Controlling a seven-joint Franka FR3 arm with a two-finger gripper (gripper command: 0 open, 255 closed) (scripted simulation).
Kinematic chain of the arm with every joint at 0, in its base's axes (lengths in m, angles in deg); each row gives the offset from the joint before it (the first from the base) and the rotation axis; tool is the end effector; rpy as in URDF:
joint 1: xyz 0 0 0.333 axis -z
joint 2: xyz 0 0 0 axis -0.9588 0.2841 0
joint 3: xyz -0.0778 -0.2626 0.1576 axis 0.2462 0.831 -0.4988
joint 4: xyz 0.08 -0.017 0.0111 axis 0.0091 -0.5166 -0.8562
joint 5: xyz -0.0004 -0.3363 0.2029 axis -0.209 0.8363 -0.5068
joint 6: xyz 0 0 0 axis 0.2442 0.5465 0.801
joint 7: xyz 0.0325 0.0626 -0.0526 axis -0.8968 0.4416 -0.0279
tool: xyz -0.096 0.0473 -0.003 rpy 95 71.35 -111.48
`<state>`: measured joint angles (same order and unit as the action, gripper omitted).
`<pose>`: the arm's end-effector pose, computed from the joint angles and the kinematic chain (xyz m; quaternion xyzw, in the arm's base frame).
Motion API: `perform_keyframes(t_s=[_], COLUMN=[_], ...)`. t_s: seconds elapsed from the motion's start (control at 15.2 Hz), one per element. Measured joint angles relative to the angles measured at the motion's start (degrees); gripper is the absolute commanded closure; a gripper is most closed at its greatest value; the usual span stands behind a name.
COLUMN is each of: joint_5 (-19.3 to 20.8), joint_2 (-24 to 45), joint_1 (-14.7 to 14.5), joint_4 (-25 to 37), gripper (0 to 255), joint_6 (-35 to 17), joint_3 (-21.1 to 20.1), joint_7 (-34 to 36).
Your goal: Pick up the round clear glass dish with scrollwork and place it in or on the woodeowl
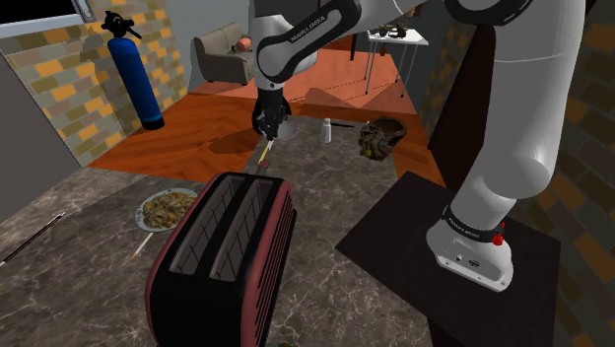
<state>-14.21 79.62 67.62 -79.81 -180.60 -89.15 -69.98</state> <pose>0.6137 0.1466 0.3408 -0.9943 -0.1054 0.0030 0.0178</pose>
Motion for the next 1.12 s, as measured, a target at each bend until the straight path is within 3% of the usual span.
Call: perform_keyframes(t_s=[0.53, 1.12], joint_5=[-0.37, -2.50], joint_2=[-2.39, -13.69], joint_1=[0.15, 5.59], joint_4=[2.72, -10.75], gripper=[255, 255], joint_6=[5.08, 3.11], joint_3=[-0.12, 2.68], joint_7=[-0.17, -9.16])
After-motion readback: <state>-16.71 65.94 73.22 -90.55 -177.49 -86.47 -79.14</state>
